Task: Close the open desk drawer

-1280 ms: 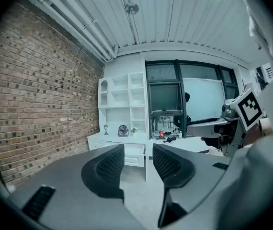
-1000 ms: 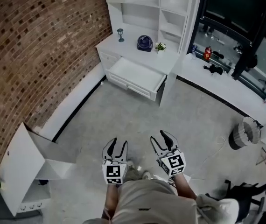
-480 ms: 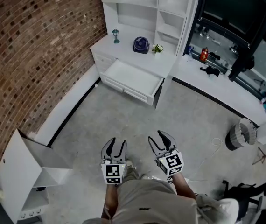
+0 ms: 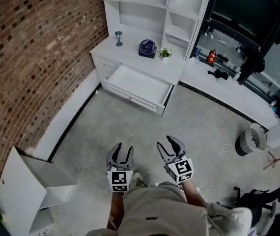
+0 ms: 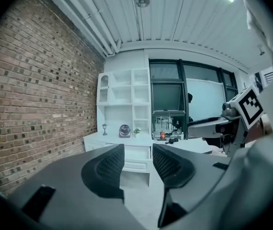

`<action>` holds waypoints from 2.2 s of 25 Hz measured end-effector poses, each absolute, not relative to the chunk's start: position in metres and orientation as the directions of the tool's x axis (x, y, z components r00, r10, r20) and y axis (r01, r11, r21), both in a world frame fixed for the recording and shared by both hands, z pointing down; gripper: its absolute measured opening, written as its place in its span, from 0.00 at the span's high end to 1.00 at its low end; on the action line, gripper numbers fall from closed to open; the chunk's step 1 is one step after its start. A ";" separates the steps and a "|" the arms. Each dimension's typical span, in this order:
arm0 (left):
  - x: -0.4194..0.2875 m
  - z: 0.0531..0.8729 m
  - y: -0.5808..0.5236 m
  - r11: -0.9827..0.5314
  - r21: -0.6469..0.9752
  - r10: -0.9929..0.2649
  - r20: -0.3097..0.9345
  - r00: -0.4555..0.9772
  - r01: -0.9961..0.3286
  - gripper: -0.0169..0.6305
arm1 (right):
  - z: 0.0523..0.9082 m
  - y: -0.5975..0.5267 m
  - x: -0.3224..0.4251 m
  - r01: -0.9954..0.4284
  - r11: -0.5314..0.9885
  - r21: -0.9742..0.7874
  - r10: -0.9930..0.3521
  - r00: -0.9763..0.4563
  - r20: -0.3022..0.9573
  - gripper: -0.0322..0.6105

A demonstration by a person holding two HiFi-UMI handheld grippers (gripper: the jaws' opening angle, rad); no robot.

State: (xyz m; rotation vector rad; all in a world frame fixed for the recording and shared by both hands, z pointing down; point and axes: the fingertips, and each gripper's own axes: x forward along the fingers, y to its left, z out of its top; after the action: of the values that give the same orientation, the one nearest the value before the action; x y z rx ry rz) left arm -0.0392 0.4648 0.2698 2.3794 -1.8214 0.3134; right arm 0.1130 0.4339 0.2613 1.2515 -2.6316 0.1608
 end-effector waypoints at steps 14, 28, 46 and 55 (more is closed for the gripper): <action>-0.080 0.286 0.403 -0.285 -0.008 -0.927 0.255 0.274 -0.958 0.67 | 0.269 0.374 0.072 -0.796 0.605 0.004 -0.770 -0.584 0.256 0.63; -0.085 0.296 0.286 -0.229 -0.021 -0.941 0.262 0.216 -0.973 0.67 | 0.291 0.249 0.059 -0.743 0.669 -0.029 -0.710 -0.650 0.270 0.63; -0.068 0.282 0.163 -0.077 -0.077 -0.968 0.244 0.056 -0.994 0.68 | 0.286 0.109 0.064 -0.639 0.764 -0.087 -0.605 -0.757 0.249 0.64; -0.066 0.281 0.131 -0.076 -0.105 -0.968 0.246 0.048 -0.992 0.68 | 0.286 0.075 0.053 -0.628 0.771 -0.108 -0.598 -0.772 0.218 0.64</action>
State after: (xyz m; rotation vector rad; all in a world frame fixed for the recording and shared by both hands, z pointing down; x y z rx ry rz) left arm -0.0659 0.1307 0.2814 2.2047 -2.0695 0.3874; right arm 0.0533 0.0751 0.2856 0.9746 -2.7934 0.2609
